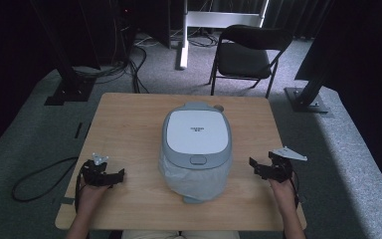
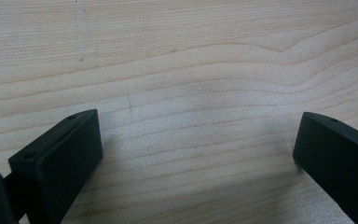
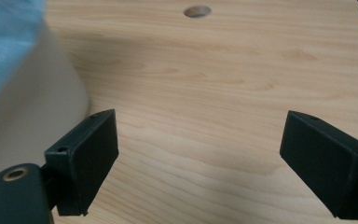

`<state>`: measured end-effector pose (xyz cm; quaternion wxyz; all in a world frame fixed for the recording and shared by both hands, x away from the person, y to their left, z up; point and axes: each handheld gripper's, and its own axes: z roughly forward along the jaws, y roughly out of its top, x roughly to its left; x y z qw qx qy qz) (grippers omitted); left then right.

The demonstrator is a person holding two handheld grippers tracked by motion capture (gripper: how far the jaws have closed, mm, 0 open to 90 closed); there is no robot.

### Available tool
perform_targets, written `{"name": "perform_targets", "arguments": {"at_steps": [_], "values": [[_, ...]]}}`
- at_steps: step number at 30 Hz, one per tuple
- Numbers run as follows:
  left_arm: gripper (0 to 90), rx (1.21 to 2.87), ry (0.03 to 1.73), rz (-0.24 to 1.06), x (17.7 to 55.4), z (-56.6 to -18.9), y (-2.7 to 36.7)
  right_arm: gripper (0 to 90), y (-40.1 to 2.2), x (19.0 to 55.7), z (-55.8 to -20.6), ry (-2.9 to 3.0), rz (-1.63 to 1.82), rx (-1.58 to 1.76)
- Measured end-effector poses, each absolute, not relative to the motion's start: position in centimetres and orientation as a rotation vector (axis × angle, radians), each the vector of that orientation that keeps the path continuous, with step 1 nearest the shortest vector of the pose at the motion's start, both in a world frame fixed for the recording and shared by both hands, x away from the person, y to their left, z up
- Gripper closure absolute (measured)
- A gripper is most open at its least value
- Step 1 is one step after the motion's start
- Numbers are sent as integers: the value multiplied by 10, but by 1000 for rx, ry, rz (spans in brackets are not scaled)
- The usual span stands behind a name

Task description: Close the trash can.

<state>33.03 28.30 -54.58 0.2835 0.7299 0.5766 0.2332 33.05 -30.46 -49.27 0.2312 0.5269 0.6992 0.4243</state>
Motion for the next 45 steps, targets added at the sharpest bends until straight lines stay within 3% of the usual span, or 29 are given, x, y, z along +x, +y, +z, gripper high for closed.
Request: {"name": "perform_targets", "arguments": {"at_steps": [25, 45], "values": [[13, 1952, 1544, 624, 330, -546, 283, 107, -346, 328, -546, 1725, 919, 1714], [14, 1952, 1544, 624, 330, -546, 283, 134, -345, 319, -551, 1767, 807, 1741]]}}
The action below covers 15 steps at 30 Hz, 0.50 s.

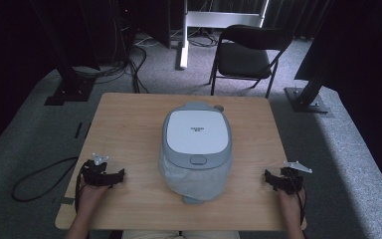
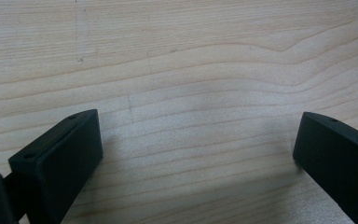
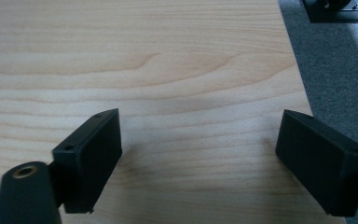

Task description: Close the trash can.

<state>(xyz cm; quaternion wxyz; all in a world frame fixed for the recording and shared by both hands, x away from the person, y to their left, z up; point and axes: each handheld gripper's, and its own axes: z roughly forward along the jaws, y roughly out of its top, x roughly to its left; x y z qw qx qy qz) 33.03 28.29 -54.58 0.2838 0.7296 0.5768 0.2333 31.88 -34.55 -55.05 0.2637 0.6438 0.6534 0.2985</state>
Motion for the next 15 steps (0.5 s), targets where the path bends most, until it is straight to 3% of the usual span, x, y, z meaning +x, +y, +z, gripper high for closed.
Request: {"name": "perform_targets", "arguments": {"at_steps": [15], "values": [[13, 1956, 1542, 624, 330, -546, 283, 119, -342, 320, -551, 1807, 788, 1708]]}}
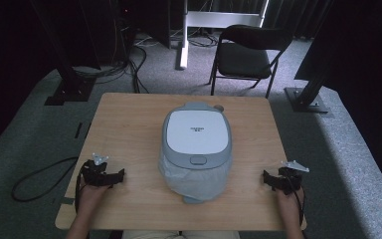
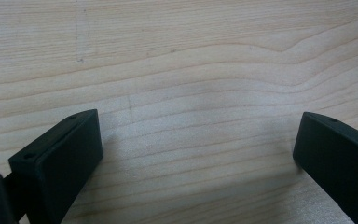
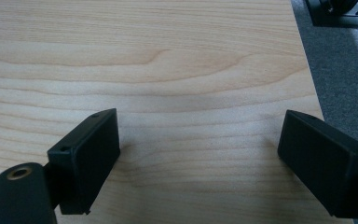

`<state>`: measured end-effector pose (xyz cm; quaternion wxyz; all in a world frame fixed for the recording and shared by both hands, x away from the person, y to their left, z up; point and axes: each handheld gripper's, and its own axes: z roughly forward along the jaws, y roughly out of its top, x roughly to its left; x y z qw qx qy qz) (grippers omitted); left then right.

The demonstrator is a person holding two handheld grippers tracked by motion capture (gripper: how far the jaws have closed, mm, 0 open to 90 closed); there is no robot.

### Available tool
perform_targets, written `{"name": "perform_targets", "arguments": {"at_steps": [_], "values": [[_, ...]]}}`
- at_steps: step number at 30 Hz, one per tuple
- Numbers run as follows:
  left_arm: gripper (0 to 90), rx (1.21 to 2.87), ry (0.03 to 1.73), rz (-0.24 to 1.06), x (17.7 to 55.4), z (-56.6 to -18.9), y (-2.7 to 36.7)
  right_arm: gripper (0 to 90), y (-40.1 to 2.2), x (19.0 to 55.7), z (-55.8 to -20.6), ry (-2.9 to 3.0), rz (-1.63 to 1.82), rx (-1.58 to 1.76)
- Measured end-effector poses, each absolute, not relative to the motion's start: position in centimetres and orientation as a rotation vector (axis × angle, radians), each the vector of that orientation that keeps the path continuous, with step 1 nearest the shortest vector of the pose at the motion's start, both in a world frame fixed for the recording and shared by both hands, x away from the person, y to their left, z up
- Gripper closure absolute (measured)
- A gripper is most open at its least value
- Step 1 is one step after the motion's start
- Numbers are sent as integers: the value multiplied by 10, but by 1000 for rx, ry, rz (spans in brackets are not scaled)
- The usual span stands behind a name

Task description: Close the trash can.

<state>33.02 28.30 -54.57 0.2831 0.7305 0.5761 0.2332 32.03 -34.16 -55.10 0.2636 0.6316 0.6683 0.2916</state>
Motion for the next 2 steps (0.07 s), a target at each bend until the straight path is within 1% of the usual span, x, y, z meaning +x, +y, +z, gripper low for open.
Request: {"name": "perform_targets", "arguments": {"at_steps": [2], "values": [[13, 1954, 1543, 625, 330, -546, 283, 119, -342, 320, -551, 1807, 788, 1707]]}}
